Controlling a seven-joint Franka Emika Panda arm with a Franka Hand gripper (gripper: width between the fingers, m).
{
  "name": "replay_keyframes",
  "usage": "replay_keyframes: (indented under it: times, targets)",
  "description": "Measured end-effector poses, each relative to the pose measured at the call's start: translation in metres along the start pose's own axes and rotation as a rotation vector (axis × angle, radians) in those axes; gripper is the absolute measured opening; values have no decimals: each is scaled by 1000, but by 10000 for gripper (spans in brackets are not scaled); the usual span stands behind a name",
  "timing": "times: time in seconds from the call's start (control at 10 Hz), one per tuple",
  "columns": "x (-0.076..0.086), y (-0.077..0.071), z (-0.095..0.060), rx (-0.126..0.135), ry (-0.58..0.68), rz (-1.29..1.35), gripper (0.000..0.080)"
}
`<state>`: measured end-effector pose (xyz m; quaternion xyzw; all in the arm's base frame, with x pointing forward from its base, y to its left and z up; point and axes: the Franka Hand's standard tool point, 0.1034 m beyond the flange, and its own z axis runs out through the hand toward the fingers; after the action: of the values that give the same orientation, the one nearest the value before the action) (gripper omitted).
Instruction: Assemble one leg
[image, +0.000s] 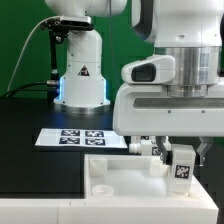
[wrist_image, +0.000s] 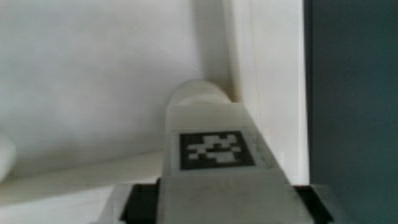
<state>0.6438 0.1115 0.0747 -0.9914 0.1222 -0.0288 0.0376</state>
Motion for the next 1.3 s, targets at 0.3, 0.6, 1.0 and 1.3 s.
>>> replay_keyframes:
  times: [0.3, 0.6, 1.0, 1.3]
  targets:
    - [-1, 2, 1, 12, 10, 457, 285]
    - [-4, 1, 2, 43, -22, 990, 286]
    - [-4, 1, 2, 44, -23, 979, 551]
    - [-2, 2, 0, 41, -37, 402, 644]
